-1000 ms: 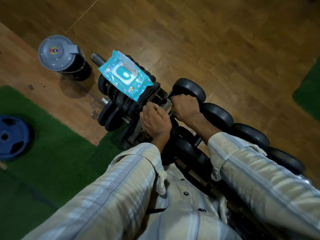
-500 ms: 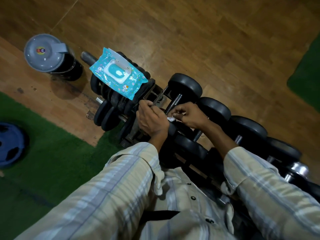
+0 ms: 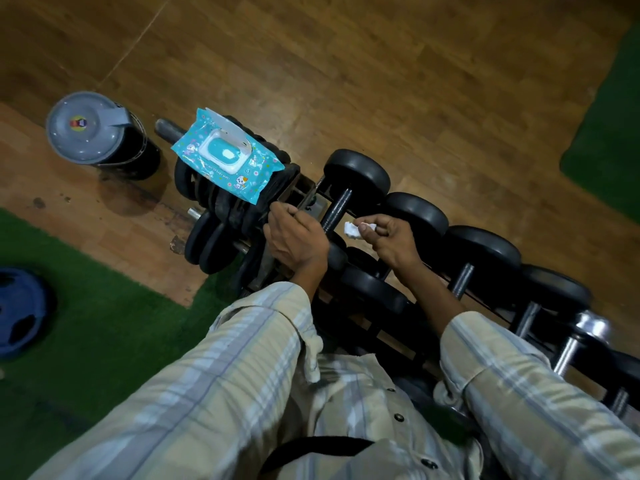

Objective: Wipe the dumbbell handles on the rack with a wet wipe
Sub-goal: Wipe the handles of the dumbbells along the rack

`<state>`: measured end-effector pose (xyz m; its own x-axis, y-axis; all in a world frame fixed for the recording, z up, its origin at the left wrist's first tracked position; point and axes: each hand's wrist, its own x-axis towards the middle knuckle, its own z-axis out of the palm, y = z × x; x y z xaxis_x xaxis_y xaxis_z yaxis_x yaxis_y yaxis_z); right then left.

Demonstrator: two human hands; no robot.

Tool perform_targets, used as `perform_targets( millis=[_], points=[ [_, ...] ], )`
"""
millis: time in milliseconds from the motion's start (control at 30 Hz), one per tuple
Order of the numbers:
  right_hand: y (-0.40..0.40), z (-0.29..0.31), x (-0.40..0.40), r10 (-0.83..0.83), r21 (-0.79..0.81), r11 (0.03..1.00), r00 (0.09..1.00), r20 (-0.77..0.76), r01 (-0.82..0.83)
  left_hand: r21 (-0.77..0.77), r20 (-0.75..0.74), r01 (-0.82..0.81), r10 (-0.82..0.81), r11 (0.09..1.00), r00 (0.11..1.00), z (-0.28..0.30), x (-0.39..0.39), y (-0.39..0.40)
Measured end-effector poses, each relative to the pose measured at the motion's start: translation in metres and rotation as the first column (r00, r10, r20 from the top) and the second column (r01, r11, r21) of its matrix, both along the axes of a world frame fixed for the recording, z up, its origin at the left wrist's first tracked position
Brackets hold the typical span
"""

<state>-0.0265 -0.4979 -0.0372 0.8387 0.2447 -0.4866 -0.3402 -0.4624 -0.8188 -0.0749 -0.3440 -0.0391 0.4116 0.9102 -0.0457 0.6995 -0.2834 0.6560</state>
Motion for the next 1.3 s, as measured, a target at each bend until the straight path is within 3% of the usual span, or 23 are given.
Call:
perform_targets(
  millis=[267,367,433,567,667,733,867,1067,1300],
  points=[
    [-0.020,0.003,-0.014,0.020,0.041,0.999,0.999,0.042,-0.022,0.021,-0.117,0.047,-0.044,0.999,0.992,0.008,-0.003,-0.004],
    [-0.045,0.000,-0.014,0.244,-0.129,0.966,0.955,0.167,-0.224,0.130,-0.159,0.006,0.015,0.991,0.987,0.017,-0.017,-0.029],
    [-0.059,-0.003,-0.016,0.433,-0.247,0.895,0.855,0.287,-0.371,0.112,-0.175,-0.059,0.079,0.992,0.982,0.016,-0.030,-0.053],
    [-0.080,-0.003,-0.022,0.694,-0.351,0.717,0.666,0.274,-0.603,-0.134,-0.213,-0.179,0.148,0.975,0.966,0.003,-0.050,-0.113],
    [-0.091,-0.001,-0.023,0.751,-0.338,0.660,0.610,0.254,-0.672,-0.454,-0.143,-0.387,0.363,0.803,0.921,-0.001,-0.050,-0.139],
    [-0.101,-0.004,-0.022,0.733,-0.287,0.680,0.634,0.247,-0.675,-0.522,-0.134,-0.487,0.496,0.700,0.858,0.003,-0.043,-0.143],
    [-0.120,-0.022,-0.028,0.568,-0.204,0.819,0.808,0.157,-0.536,-0.565,-0.177,-0.555,0.568,0.610,0.804,0.010,-0.037,-0.146],
    [-0.121,-0.031,-0.026,0.418,-0.147,0.903,0.904,0.090,-0.403,-0.345,-0.109,-0.632,0.639,0.694,0.761,0.012,-0.026,-0.156],
    [-0.107,-0.062,-0.035,0.263,-0.018,0.964,0.958,-0.118,-0.267,-0.202,-0.071,-0.699,0.701,0.686,0.709,0.011,-0.018,-0.161]
  ],
)
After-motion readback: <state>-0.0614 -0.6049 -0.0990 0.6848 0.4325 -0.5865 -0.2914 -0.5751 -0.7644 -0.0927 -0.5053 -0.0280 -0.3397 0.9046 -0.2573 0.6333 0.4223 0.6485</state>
